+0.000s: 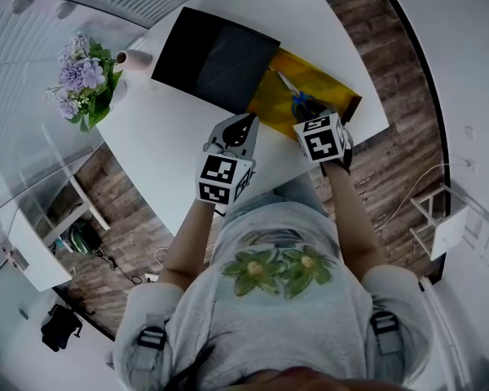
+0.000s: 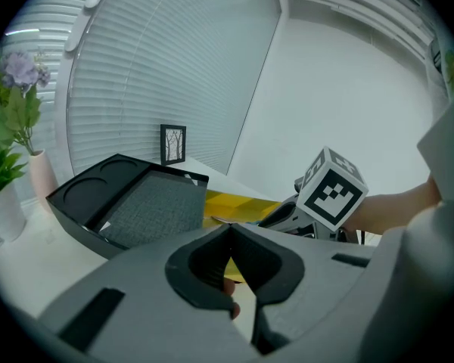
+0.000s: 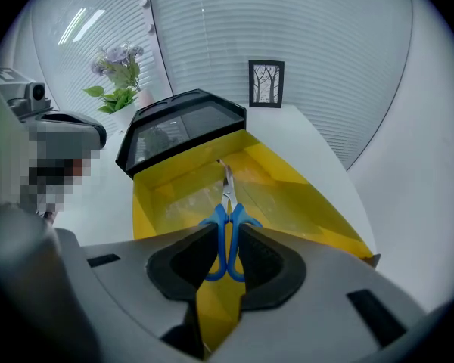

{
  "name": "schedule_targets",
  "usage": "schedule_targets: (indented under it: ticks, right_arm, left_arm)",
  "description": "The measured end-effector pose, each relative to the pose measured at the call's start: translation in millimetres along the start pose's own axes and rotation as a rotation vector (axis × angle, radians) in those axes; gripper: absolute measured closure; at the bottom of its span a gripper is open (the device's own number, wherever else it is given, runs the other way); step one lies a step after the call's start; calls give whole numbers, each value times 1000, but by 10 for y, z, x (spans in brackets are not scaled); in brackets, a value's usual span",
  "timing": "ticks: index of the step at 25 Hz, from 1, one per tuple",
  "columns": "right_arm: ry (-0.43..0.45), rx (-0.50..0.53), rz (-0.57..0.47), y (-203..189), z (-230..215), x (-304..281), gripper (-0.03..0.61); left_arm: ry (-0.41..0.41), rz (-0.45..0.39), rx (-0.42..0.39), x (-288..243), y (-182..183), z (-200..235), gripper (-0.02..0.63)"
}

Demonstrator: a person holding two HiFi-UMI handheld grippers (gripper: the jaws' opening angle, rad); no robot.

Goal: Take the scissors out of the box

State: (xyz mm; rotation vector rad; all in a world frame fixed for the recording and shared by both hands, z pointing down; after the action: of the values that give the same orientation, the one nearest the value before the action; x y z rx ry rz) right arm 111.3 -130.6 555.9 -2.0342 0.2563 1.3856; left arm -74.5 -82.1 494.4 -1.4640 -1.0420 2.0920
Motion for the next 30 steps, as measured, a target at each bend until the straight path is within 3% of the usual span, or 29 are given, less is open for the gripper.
schedule_targets:
  ticks: [30]
  right_arm:
    - [3, 23, -170, -52, 121, 614, 495]
  left_arm:
    - [22, -58, -55, 339, 125, -328, 607]
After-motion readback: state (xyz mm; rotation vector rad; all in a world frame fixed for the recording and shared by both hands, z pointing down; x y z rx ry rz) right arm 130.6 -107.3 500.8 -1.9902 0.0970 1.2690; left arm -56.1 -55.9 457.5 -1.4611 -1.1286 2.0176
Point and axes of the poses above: the fingertips, and each gripper's own axes: x backward along the fingers, z to its left, y out of its top, the point moved 9 cm from there along x, backward along the fingers, and after that the axes turned 11 degrees about y, right-handed, at the moved point
